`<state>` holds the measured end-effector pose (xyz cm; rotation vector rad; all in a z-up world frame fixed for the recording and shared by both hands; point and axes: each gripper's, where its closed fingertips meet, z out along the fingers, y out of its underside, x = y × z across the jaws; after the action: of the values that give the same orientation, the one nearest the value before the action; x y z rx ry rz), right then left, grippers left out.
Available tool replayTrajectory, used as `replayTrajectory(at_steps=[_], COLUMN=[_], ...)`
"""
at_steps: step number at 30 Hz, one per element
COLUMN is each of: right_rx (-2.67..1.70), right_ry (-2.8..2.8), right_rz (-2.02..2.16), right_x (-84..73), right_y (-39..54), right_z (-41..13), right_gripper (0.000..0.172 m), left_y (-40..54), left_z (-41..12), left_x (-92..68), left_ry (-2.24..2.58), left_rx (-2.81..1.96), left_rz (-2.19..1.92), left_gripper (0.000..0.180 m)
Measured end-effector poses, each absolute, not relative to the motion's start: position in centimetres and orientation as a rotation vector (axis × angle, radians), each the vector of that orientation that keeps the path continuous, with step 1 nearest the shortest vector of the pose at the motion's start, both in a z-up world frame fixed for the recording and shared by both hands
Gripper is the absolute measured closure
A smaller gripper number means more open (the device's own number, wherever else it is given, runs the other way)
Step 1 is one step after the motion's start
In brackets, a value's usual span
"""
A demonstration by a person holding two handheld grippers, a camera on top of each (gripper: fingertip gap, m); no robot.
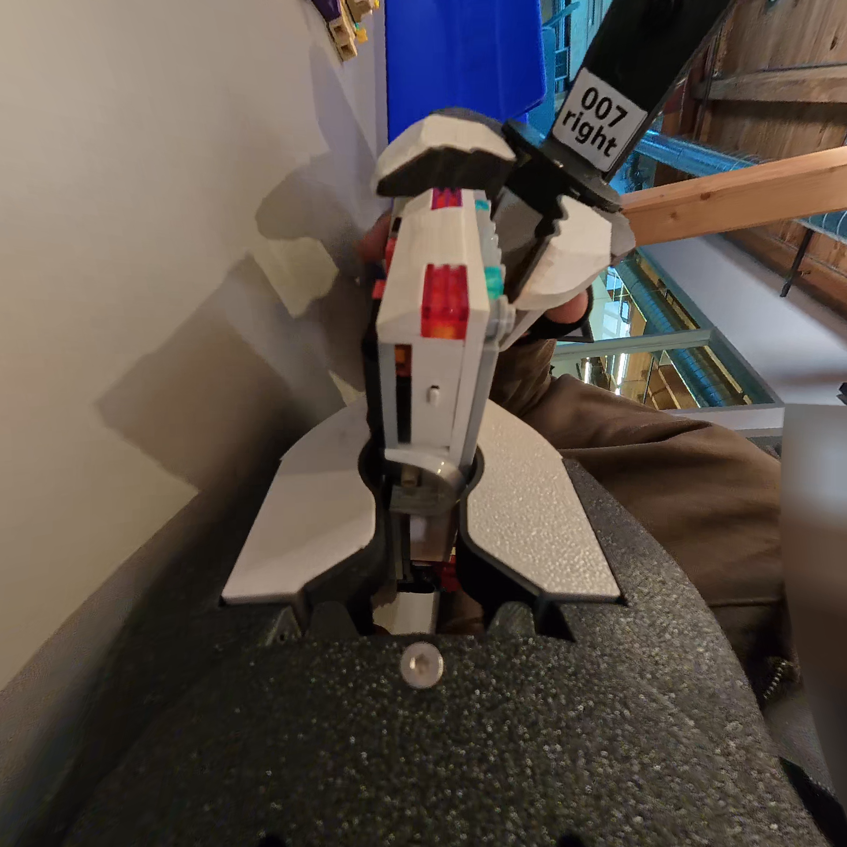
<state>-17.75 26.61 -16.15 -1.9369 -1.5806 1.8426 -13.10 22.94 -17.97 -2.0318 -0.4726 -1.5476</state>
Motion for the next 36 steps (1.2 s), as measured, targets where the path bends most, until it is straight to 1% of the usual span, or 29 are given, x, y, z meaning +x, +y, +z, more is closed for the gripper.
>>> replayTrajectory(at_steps=[3, 12, 16, 24, 30, 32, 36], right_rx=[-1.893, -1.887, -1.833, -1.817, -1.778, -1.779, -1.749], right_ry=[-1.572, -1.747, -1.827, -1.873, -1.899, -1.912, -1.931], right_rz=[1.829, 1.615, 1.619, 1.622, 1.731, 1.765, 1.706], right_x=[-17.7, -17.1, -16.7, -16.4, -16.2, -16.1, -16.1], right_y=[27.0, 26.2, 25.2, 24.7, 23.6, 23.3, 23.5], right_z=[-15.5, -17.6, -17.9, -18.1, -17.8, -17.8, -17.9], right_gripper=[0.118, 0.118, 0.126, 0.124, 0.131, 0.132, 0.129], left_y=[23.1, 23.6, 23.6, 23.5, 23.5, 23.3, 23.2], left_z=[-17.9, -18.1, -18.0, -17.8, -17.6, -17.6, -17.7], left_x=[-13.3, -14.8, -15.1, -15.3, -15.6, -15.3, -15.4], left_ry=[-0.464, -0.607, -0.611, -0.603, -0.602, -0.581, -0.586], left_rx=[-2.032, -1.925, -1.899, -1.869, -1.853, -1.859, -1.873], left_rz=[-1.548, -1.564, -1.542, -1.520, -1.488, -1.505, -1.505], left_gripper=[0.148, 0.149, 0.149, 0.149, 0.149, 0.149, 0.149])
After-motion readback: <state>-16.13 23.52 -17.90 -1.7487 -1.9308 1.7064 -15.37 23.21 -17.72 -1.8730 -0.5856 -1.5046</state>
